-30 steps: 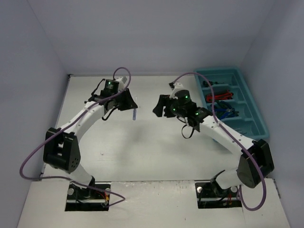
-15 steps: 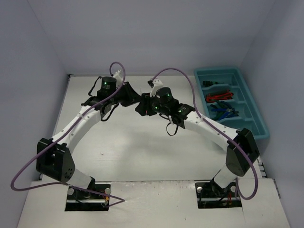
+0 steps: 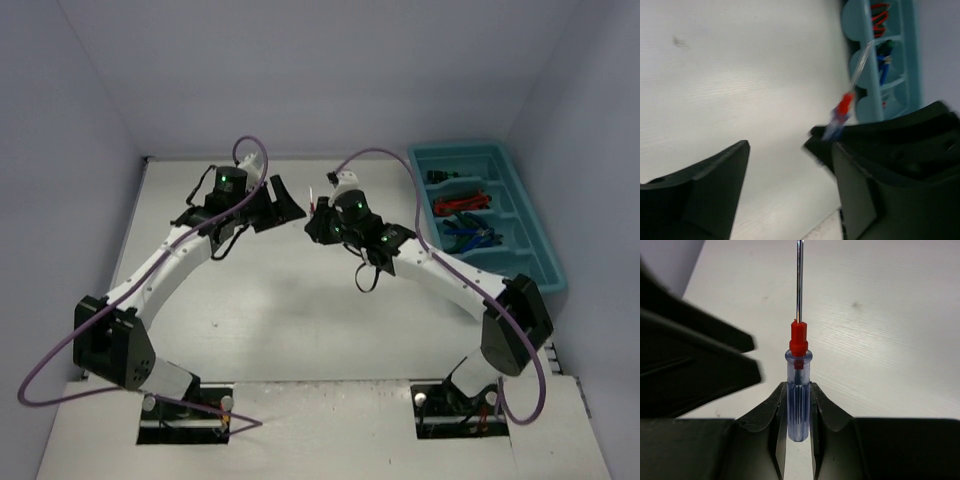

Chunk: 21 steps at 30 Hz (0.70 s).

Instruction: Sort the tools into containers

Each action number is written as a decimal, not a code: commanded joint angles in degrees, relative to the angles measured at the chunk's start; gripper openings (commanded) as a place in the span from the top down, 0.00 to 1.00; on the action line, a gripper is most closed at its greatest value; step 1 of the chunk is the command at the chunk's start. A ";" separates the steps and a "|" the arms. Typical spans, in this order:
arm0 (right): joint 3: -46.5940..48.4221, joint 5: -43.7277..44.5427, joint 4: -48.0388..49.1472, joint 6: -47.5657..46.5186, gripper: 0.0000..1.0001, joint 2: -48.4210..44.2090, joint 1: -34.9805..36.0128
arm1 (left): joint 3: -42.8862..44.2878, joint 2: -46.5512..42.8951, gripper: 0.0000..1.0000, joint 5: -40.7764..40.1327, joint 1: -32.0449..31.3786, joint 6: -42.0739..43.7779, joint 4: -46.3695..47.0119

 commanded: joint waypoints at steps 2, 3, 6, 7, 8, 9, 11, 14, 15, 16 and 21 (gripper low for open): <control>-8.00 17.25 -5.26 11.25 1.00 -12.25 -9.81 | 4.89 -7.39 0.26 -13.05 -0.18 11.81 -8.84; -9.52 19.69 -7.79 12.42 1.00 -14.08 -12.21 | 5.00 -8.41 0.25 -15.54 -0.15 13.05 -10.00; -12.77 23.84 -14.65 13.95 1.00 -19.30 -20.43 | 4.76 -11.01 0.25 -19.55 0.06 15.83 -13.02; -13.73 24.43 -16.20 14.30 1.00 -21.11 -23.36 | 4.65 -11.72 0.25 -20.81 0.11 16.70 -13.78; -14.73 24.91 -17.72 14.64 1.00 -23.03 -26.50 | 4.54 -12.32 0.24 -22.10 0.15 17.59 -14.56; -15.72 25.33 -19.57 14.97 1.00 -24.47 -30.23 | 4.37 -12.84 0.24 -22.97 0.17 18.25 -15.39; -17.76 25.09 -21.71 14.50 1.00 -26.44 -37.30 | 3.82 -13.73 0.24 -23.15 0.17 18.86 -16.61; -20.16 23.23 -22.34 13.16 0.97 -27.96 -44.85 | 3.21 -15.09 0.24 -23.15 0.24 19.09 -17.20; -20.98 21.79 -22.78 12.70 0.96 -27.85 -46.81 | 3.06 -15.33 0.24 -23.15 0.17 19.10 -17.50; -21.53 20.45 -22.98 12.15 0.95 -27.31 -50.37 | 2.96 -15.63 0.24 -23.15 0.17 19.20 -17.70; -23.10 16.07 -23.03 10.84 0.75 -24.85 -56.95 | 2.67 -17.03 0.24 -23.82 0.08 19.88 -18.77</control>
